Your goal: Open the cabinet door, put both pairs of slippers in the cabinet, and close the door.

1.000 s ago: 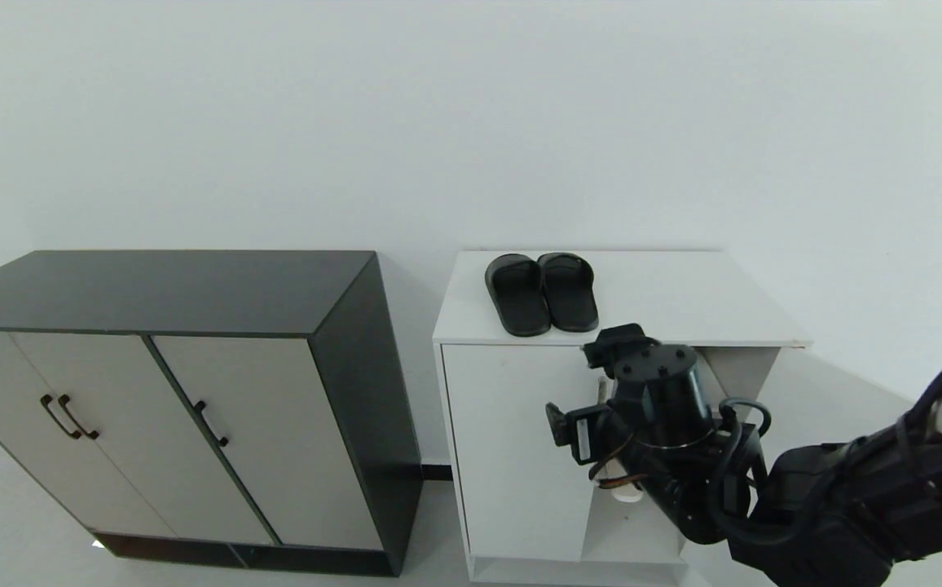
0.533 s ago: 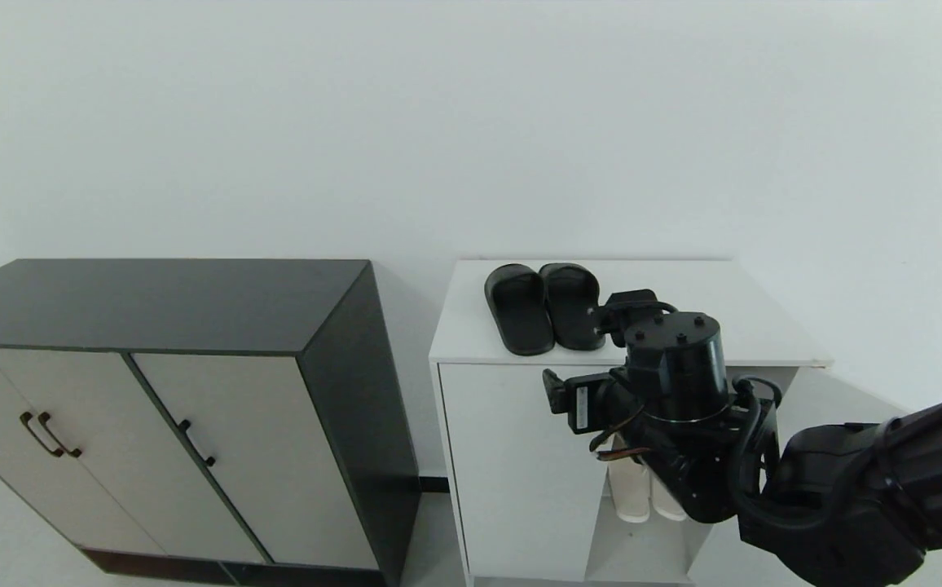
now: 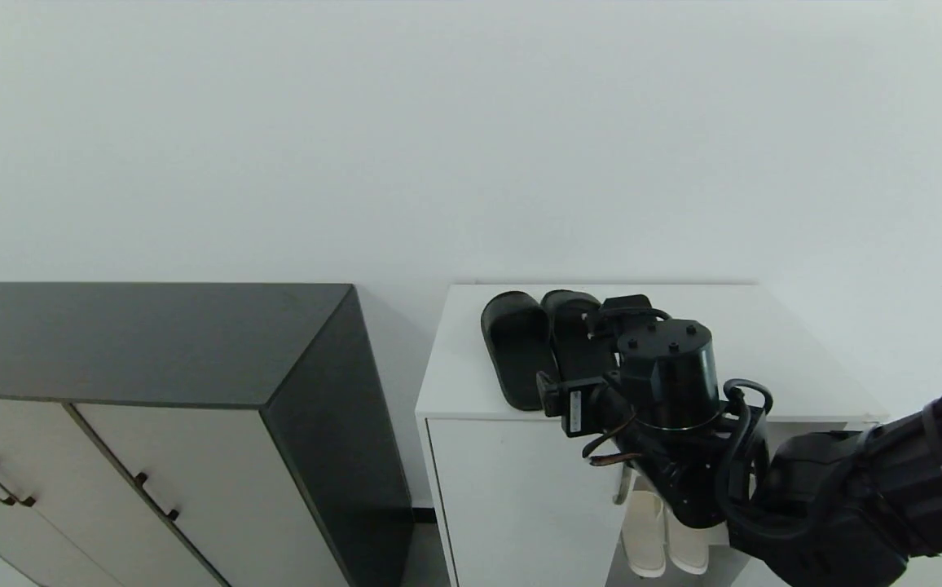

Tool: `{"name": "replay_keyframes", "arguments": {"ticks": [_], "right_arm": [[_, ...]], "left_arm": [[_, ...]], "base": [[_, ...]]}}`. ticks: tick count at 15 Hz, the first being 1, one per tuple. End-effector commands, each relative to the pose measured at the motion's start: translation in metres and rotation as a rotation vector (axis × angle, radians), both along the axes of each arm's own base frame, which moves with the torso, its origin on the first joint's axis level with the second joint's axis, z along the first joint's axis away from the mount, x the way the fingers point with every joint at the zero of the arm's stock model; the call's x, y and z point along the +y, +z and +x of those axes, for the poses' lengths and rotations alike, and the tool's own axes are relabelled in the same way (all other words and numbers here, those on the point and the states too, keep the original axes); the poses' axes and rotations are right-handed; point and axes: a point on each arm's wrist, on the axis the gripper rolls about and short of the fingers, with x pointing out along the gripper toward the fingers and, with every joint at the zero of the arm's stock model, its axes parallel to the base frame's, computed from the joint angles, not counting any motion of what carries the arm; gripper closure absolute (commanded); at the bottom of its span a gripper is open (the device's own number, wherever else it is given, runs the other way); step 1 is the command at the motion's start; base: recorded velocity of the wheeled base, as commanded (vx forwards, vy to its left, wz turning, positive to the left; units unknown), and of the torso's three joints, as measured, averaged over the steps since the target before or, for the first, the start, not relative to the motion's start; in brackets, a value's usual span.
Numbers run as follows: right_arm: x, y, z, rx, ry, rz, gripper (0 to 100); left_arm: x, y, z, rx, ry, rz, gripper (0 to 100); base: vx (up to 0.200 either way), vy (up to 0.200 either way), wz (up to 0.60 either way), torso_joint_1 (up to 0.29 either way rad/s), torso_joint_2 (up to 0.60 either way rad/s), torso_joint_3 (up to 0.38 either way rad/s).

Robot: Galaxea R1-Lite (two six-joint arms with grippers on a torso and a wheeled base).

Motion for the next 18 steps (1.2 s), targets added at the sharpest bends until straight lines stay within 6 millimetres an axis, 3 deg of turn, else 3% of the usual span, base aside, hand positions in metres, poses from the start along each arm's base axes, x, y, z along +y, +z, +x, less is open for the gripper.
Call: {"name": "replay_keyframes", "arguments": {"ticks": [1,3,4,15,18], "right_arm": [[0.008,-0.023,0.007,0.011,0.002,-0.021,0],[0.013,-0.029,0.014,-0.023,0.007,-0.003,0],[0.017,-0.037,0.031,-0.063,0.032,-0.035,0],[0.037,-0.03,0.107,0.005,-0.052,0.003,0],[0.042,-0.029,0.12,-0.006,-0.06,0.009,0]], "left_arm": [[0.0,0.0,0.0,0.0,0.0,-0.001,100],[0.0,0.0,0.0,0.001,0.0,-0.001,100],[0.0,0.0,0.0,0.001,0.002,-0.002,100],[0.0,0.0,0.0,0.0,0.002,-0.002,100],[0.0,0.0,0.0,0.0,0.002,-0.002,100]], "base": [[0.0,0.0,0.0,0.0,0.0,0.0],[0.0,0.0,0.0,0.0,0.0,0.0],[0.0,0.0,0.0,0.0,0.0,0.0],[0.0,0.0,0.0,0.0,0.0,0.0],[0.0,0.0,0.0,0.0,0.0,0.0]]}}
